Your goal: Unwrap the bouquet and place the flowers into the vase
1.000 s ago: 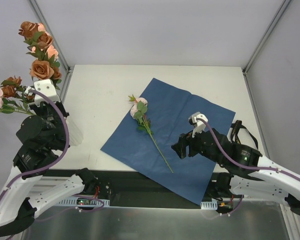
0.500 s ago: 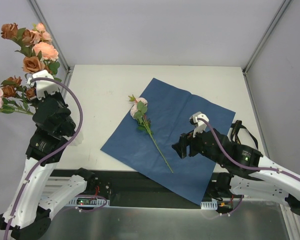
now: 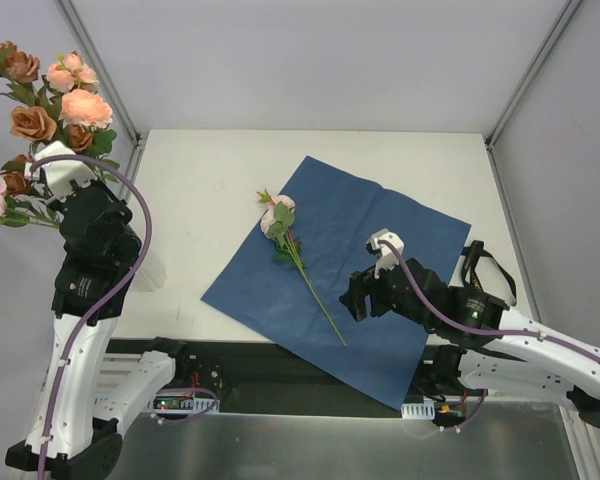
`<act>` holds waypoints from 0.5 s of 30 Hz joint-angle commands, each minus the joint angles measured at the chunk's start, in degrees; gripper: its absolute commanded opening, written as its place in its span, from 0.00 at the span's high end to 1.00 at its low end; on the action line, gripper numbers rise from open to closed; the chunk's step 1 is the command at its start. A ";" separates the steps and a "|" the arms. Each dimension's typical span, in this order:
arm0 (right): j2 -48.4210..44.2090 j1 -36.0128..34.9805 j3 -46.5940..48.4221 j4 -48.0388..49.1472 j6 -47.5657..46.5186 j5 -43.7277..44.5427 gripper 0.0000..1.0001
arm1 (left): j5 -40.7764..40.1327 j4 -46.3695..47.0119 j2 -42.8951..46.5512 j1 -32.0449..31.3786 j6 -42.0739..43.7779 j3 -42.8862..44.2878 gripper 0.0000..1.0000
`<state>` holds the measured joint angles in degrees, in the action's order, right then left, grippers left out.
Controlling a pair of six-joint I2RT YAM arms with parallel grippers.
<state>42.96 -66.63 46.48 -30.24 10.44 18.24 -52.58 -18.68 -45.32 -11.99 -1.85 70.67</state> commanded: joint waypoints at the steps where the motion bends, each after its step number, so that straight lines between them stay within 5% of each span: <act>1: 0.90 -0.17 -0.25 2.55 1.08 -1.27 0.26 | 1.86 -3.47 1.37 1.53 -5.18 -2.12 1.00; 6: 1.25 -0.08 -0.34 3.17 1.34 -2.24 0.26 | 3.70 2.11 4.17 2.85 -5.98 -6.40 1.00; 15: 1.78 -0.17 -0.51 3.26 1.69 -3.12 0.26 | 16.87 9.71 6.21 3.29 4.65 -10.03 1.00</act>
<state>44.71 -66.63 46.04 -28.77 11.31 15.64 -43.18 -8.51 -38.48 -9.58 -3.64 61.23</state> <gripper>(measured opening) 0.737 0.011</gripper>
